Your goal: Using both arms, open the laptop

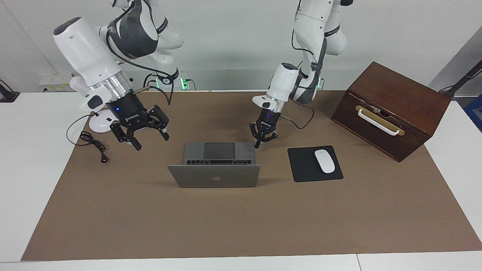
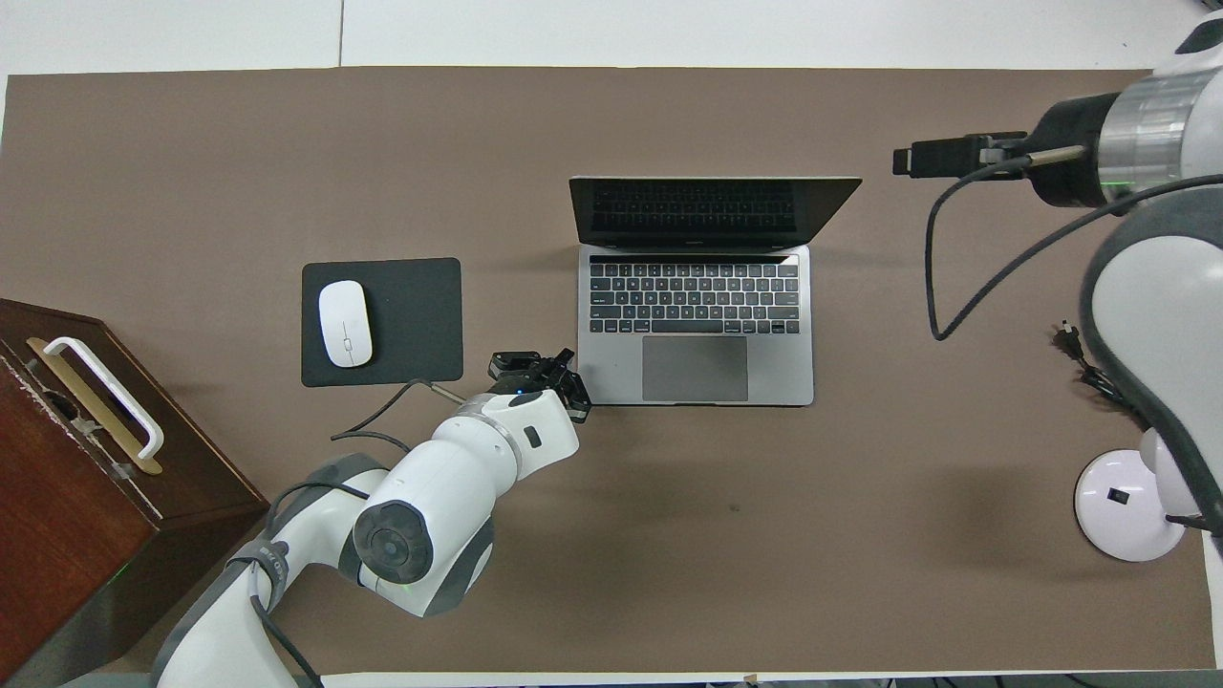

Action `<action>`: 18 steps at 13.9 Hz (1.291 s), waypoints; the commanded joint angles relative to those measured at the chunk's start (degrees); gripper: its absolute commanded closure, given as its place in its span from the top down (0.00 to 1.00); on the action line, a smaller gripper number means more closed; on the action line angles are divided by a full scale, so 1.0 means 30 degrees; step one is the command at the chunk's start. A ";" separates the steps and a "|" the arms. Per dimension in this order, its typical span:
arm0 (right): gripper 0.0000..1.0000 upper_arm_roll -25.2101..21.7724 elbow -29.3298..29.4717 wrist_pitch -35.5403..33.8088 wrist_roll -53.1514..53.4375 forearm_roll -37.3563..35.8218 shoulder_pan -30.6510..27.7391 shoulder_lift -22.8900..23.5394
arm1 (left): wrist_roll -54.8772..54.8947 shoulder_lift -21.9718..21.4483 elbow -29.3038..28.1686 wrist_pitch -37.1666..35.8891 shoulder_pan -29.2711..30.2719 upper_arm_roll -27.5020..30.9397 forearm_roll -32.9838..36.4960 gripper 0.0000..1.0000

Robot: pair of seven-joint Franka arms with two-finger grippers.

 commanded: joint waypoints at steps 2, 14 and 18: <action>1.00 0.0181 0.0535 -0.4344 -0.0322 -0.3695 -0.1795 -0.0997 | 0.0190 -0.2205 0.1171 -0.5377 0.1044 -0.0032 -0.0250 0.00; 1.00 0.0501 -0.0783 -0.8249 0.3713 -0.5794 -0.2767 -0.4986 | 0.0221 -0.4086 0.8288 -2.0939 0.5408 0.0056 0.0978 0.05; 1.00 0.0620 -0.0725 -0.7114 0.4336 -0.5761 -0.1623 -0.4840 | 0.0221 -0.4876 0.8792 -2.2997 0.6815 0.0085 0.1098 0.29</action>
